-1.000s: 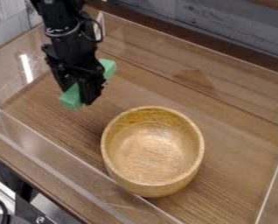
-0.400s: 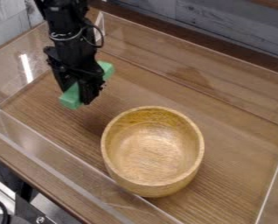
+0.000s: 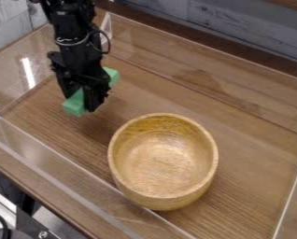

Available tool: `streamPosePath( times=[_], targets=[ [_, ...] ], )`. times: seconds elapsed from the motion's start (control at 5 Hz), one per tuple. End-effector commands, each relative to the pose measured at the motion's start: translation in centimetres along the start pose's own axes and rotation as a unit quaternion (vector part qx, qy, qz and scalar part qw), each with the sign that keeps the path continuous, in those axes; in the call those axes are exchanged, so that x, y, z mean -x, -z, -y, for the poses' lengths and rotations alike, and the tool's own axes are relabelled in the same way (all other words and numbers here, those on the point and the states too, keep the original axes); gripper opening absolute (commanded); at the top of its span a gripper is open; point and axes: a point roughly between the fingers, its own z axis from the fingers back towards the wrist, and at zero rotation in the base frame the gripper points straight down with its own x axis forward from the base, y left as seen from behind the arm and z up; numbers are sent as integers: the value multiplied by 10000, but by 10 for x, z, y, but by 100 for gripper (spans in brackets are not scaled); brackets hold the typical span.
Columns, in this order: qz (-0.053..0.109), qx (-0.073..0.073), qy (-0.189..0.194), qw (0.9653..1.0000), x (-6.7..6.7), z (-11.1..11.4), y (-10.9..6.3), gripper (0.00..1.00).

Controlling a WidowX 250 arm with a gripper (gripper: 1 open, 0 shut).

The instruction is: Remove the green block from inside the brown bowl and put it on the table

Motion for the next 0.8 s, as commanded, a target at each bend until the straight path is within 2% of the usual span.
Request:
streamPosePath(
  times=[0.0, 0.6],
  targets=[
    [172, -137, -71, 9997, -11, -12, -8, 0],
    [-21, -70, -139, 9999, -10, -17, -1, 0]
  ],
)
